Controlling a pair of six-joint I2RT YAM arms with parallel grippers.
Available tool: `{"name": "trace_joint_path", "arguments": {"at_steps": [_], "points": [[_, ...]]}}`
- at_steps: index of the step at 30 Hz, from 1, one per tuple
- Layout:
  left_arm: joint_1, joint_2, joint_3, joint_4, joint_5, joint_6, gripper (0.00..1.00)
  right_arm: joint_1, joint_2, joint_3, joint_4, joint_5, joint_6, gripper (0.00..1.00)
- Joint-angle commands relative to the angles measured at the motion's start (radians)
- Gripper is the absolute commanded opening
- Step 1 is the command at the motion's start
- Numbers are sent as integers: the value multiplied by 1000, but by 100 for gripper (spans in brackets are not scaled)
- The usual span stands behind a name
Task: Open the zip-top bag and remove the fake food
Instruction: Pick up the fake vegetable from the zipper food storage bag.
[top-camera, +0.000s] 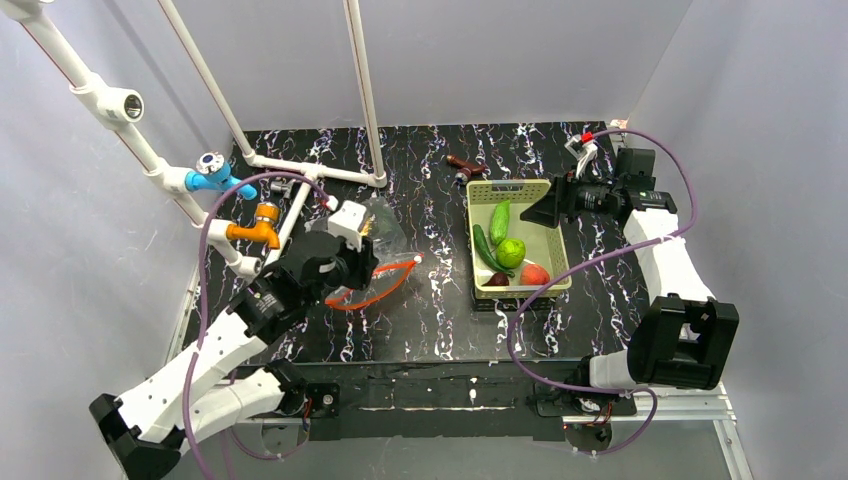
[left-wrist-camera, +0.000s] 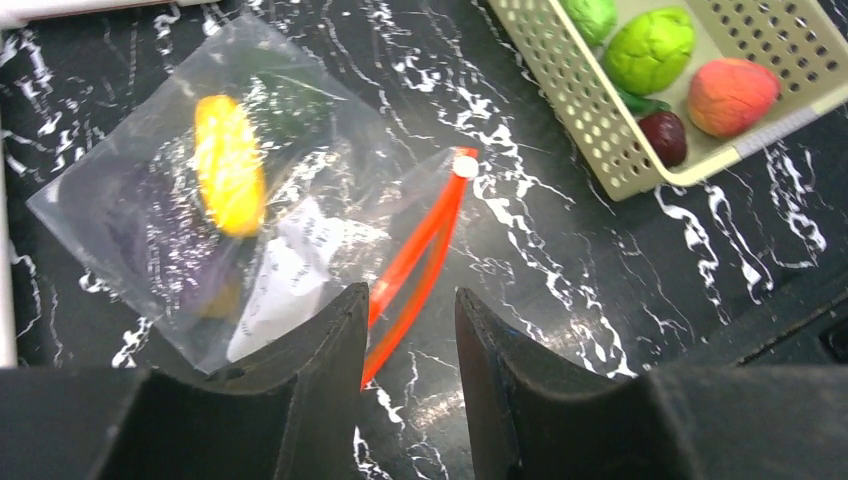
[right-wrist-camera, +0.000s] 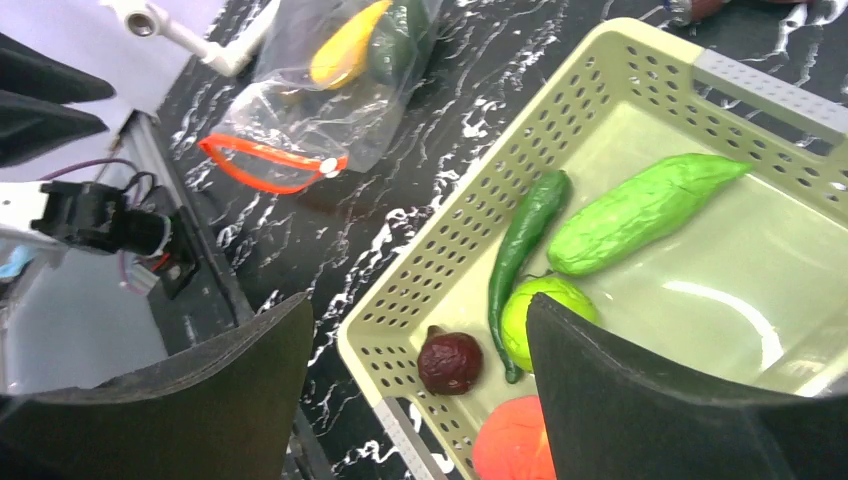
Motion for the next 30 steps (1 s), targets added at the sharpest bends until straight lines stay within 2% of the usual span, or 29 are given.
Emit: {"name": "trace_joint_path", "arguments": {"at_steps": [1,3,7,12,14,18,20,27,30], "points": [[-147,-9,-41,36,-142,-36,35,5,-3,38,2,-94,-1,84],[-226,1,-80,67,-209,-51,34,5,-2,40,1,-101,-1,84],[-374,38,-181,150,-444,-69,33,5,-4,41,-2,-103,-21,84],[-411,146,-272,305,-531,-71,34,5,-4,41,-2,-105,-21,84],[-412,190,-301,355,-594,-72,37,5,-5,40,-2,-103,-21,84],[-403,262,-340,472,-742,-45,52,8,0,37,6,-100,-21,84],[-367,302,-341,492,-752,-46,55,14,5,40,7,-100,-21,84],[-191,394,-342,547,-625,-118,45,25,9,46,5,-100,-21,84],[-155,415,-342,574,-618,-129,37,25,12,43,7,-100,-21,84]]}}
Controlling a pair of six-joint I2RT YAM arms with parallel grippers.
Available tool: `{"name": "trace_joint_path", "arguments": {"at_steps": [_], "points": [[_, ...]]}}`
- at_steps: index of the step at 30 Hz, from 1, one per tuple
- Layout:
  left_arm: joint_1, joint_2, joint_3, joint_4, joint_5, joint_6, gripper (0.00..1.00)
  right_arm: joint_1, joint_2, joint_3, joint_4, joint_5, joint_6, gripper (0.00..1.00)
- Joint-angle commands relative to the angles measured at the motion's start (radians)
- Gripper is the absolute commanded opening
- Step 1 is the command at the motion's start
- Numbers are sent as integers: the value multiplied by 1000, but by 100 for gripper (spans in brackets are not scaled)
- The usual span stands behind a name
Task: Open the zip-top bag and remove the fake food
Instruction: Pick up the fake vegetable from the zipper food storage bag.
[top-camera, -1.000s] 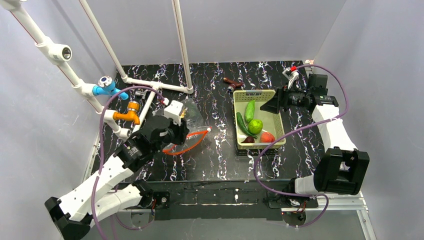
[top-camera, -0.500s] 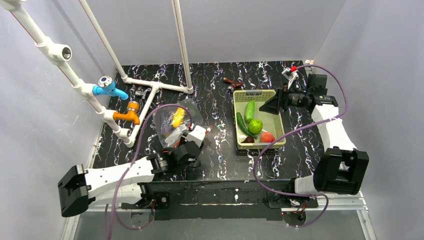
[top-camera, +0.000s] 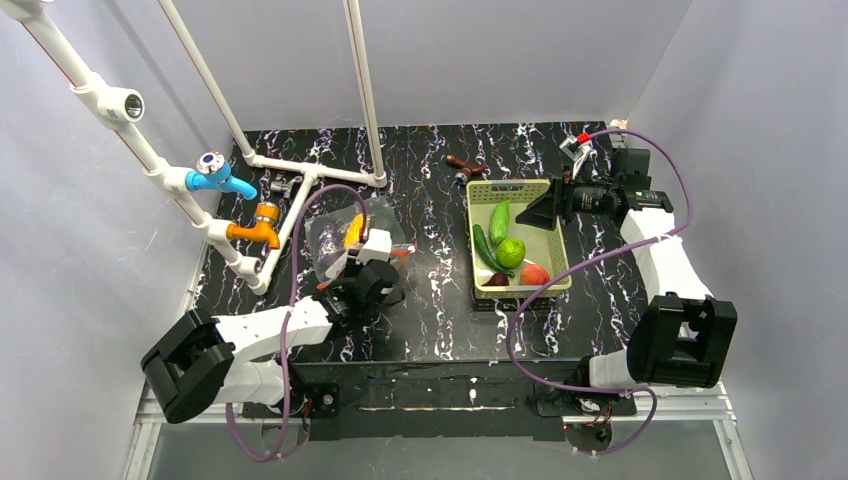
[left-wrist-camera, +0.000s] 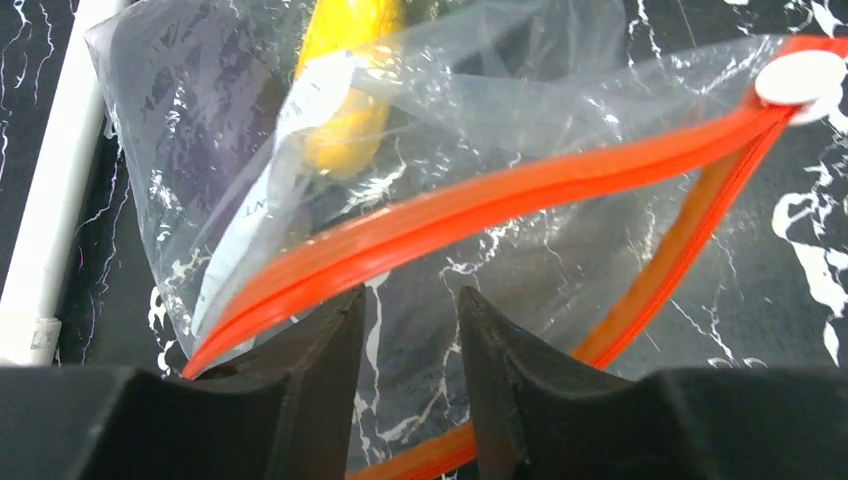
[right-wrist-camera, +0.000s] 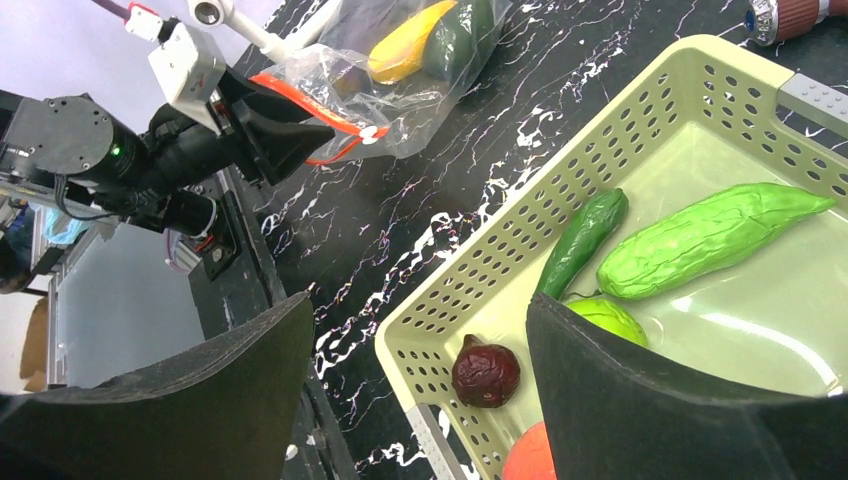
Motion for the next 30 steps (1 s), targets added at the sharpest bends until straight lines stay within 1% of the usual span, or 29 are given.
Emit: {"name": "trace_joint_path", "arguments": {"at_steps": [1,6,7,8,11,13,14,15,17,18,19,21,25,26,30], "points": [[49,13,-6,91,-14,-44,35,3,4,41,9,-21,-17,84],[154,10,-10,175,27,-9,33,4,8,38,13,-21,-17,84],[174,13,-10,194,42,7,33,5,8,38,13,-21,41,84],[193,17,-8,207,57,15,32,4,8,38,13,-21,12,84],[248,49,5,237,154,40,32,5,6,37,13,-21,9,84],[287,124,39,221,238,74,37,4,7,37,14,-21,9,84],[303,166,59,227,252,102,43,5,9,36,16,13,9,84],[347,208,90,230,287,130,49,4,9,37,16,5,9,84],[419,258,150,212,369,121,51,5,7,37,15,5,9,84],[440,284,197,189,385,122,51,3,5,38,14,5,9,84],[450,310,230,174,388,125,54,3,5,37,13,5,9,84],[479,360,277,154,398,113,57,3,7,39,13,5,9,84],[486,366,321,157,398,146,59,1,11,38,11,5,9,84],[486,367,332,150,389,153,61,2,12,39,11,5,25,84],[503,389,383,119,371,175,67,1,14,41,10,5,3,84]]}}
